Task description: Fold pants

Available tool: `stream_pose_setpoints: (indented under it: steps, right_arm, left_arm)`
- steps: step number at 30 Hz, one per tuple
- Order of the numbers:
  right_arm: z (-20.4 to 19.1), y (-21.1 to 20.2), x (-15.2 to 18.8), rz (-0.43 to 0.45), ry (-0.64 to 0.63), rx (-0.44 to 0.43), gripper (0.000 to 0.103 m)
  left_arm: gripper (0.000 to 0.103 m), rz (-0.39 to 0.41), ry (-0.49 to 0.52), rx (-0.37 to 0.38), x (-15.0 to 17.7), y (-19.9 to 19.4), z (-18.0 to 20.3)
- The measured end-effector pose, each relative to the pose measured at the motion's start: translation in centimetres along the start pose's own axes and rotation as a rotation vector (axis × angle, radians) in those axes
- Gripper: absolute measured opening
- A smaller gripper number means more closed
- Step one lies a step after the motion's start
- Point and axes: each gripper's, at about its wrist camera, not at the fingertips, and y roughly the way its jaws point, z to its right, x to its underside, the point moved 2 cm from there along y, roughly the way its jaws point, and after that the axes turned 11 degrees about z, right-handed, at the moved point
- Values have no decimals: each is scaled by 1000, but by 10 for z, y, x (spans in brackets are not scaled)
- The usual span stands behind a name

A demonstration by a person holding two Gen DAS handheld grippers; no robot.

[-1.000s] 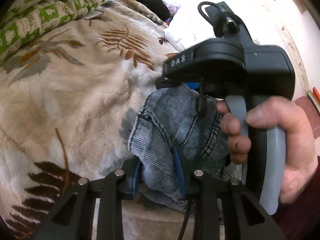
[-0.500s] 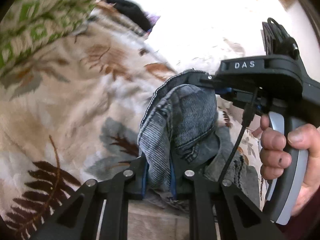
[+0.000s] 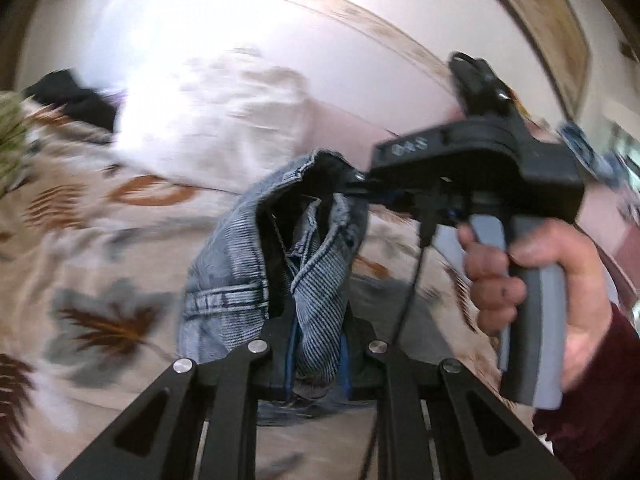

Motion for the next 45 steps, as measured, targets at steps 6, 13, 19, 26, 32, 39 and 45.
stream_pose_setpoints:
  steps: [6,13,19,26,32,39,45]
  right_arm:
    - [87,-57,9,83,148,36,8]
    - [190,-75,51,117,364,73,9]
    - [248,-72,82,182,514,125,9]
    - [281,-87,74,212,601,2,12]
    - [225,-121,76,111,477,-191,61]
    - [181,-125,123,-3,505,-297,59]
    - [150,-122,147,-29,556,-371,59]
  left_arm:
    - [19,-81,124,116,34,33,71]
    - [29,-179,355,264,66,35,118]
    - [45,-156,448,332,45,15,109]
    - [48,-108,227,67,4,39,12]
    - [48,-224,32,-122,18,67,-47]
    - [48,-234,103,-165,27,63,-36]
    - [48,-251,87,-153,31,58,-36]
